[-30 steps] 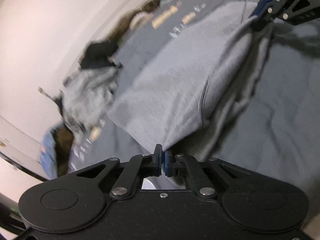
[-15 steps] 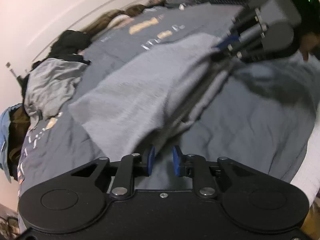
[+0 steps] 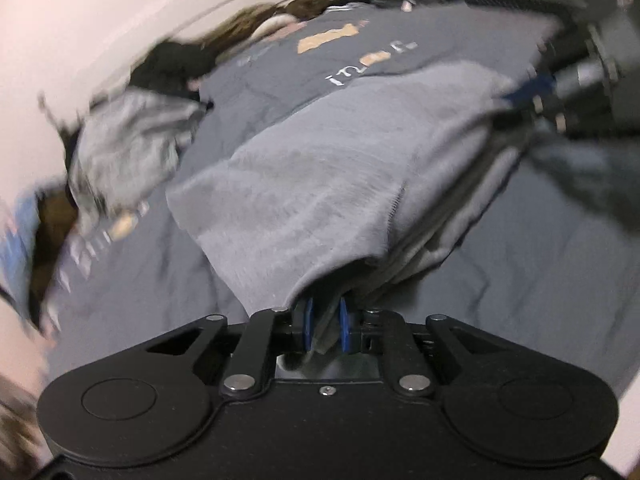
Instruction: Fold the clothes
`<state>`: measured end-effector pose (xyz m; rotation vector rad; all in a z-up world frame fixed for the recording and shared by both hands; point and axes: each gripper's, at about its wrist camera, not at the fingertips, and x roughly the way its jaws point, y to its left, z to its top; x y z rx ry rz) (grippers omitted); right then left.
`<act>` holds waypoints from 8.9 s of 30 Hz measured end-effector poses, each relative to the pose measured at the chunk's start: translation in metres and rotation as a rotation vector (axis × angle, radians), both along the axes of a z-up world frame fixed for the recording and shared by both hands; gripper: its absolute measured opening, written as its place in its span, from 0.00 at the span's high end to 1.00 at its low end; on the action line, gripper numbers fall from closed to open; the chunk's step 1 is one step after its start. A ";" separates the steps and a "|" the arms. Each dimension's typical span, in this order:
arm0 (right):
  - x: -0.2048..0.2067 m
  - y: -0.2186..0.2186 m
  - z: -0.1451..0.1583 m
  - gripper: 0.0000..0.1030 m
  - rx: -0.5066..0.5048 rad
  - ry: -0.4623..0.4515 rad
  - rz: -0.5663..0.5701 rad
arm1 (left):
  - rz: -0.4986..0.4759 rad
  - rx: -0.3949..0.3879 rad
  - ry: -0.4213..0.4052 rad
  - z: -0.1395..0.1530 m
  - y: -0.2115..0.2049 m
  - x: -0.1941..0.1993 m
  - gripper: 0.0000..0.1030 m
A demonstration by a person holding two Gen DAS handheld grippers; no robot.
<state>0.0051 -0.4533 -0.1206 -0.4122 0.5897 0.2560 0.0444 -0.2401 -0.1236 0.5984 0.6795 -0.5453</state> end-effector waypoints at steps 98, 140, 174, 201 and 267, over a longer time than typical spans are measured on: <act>0.034 -0.053 -0.054 0.53 1.190 0.468 -0.427 | -0.185 0.356 -0.238 -0.021 -0.020 -0.060 0.91; 0.054 -0.120 0.007 0.98 1.146 0.098 -0.441 | -0.216 0.116 -0.170 -0.013 -0.059 -0.030 0.93; 0.042 -0.149 0.005 0.87 0.950 0.260 -0.582 | -0.322 0.043 -0.261 0.008 -0.134 -0.051 0.53; 0.013 -0.230 0.007 0.64 1.184 0.197 -0.684 | -0.341 0.214 -0.334 -0.035 -0.236 -0.025 0.81; 0.139 -0.173 -0.028 0.97 1.048 0.267 -0.476 | 0.224 -0.208 -0.119 0.037 -0.065 0.050 0.52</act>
